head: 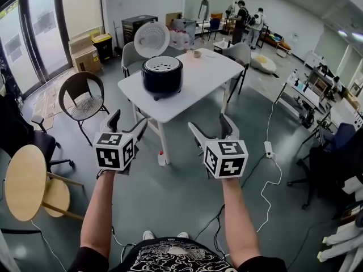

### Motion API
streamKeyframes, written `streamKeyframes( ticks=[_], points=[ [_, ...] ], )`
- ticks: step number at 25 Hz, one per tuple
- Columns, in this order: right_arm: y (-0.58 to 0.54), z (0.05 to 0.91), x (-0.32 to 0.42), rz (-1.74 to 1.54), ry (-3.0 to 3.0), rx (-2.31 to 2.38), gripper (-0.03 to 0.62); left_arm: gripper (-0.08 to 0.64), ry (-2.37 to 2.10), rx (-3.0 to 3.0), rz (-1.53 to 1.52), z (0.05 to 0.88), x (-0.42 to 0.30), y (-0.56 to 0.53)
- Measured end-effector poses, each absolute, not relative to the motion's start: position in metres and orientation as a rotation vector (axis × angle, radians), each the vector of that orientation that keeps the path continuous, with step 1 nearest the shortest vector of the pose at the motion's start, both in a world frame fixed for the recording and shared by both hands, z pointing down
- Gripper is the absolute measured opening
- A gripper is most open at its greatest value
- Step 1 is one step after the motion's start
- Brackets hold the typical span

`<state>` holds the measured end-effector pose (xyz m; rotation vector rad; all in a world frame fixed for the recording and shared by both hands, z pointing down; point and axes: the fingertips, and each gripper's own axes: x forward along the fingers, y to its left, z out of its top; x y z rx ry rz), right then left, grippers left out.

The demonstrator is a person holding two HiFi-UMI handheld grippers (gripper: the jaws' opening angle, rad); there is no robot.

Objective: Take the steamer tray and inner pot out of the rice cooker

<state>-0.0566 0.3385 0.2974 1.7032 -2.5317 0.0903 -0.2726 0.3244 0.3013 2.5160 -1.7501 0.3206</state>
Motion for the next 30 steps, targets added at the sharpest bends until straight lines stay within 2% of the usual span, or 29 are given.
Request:
streamKeyframes(
  ticks=[7,18,24,30],
  points=[
    [0.322,0.299,-0.016,0.082,-2.571,1.662,0.445,0.38,-1.799,2.496,0.326,0.303,-0.234,0.313],
    [0.261,0.31,0.013,0.124,-2.586,1.655,0.443,0.38,-1.838,2.463,0.356,0.31,-0.221,0.253],
    [0.183,0.329,0.016,0.159,-2.575,1.639,0.439,0.38,-1.827,2.454,0.325,0.326,-0.217,0.171],
    [0.065,0.335,-0.011,0.17,-2.547,1.591,0.439,0.38,-1.796,2.447,0.34,0.337,-0.236,0.052]
  ],
)
